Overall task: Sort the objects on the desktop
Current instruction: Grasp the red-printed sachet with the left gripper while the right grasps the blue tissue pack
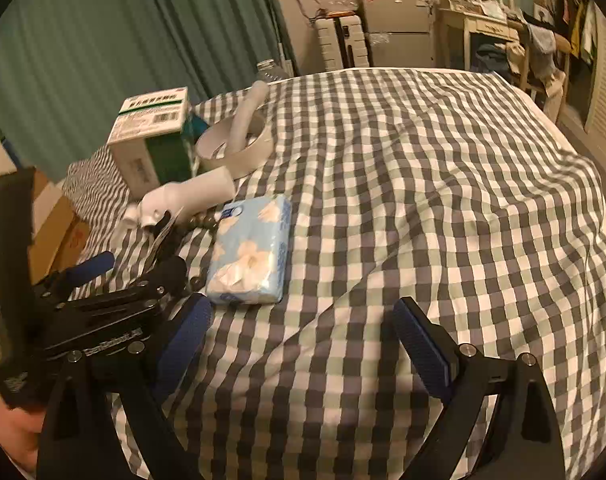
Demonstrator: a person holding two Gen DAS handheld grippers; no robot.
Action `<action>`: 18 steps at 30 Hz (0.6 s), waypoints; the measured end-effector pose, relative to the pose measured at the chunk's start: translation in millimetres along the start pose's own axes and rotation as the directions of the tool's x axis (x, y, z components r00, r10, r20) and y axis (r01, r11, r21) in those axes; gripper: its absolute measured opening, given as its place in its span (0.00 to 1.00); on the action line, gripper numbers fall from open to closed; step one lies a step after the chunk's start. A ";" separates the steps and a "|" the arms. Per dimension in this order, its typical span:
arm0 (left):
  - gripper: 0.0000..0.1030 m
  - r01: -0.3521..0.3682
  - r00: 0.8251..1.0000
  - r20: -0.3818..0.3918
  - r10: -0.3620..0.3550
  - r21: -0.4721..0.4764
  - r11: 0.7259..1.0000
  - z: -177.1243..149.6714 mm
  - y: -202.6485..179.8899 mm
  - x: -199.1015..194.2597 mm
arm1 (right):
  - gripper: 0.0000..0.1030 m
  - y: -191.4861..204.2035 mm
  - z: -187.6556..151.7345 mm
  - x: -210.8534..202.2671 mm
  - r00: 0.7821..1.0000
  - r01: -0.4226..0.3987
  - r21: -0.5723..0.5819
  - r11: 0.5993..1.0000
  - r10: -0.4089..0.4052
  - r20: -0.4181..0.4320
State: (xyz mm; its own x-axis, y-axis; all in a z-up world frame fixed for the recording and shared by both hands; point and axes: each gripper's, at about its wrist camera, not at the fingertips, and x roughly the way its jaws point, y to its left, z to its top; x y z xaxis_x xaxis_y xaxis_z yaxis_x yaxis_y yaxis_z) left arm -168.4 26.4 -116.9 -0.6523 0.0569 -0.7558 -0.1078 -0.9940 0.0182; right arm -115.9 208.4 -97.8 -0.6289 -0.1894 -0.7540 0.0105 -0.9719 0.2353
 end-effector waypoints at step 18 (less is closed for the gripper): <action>0.09 0.109 0.994 0.026 -0.106 -0.129 0.986 -7.4 42.1 -34.8 | 0.46 23.7 10.6 34.4 0.997 -0.012 -0.065 0.998 0.007 -0.078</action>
State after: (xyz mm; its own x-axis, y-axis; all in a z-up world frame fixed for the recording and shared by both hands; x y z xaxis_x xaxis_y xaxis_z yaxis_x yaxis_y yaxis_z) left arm -144.7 -18.1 -94.7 -0.6567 0.1648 -0.7359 -0.0805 -0.9856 -0.1489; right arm -145.6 180.3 -111.6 -0.5665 -0.2064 -0.7978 0.0685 -0.9766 0.2040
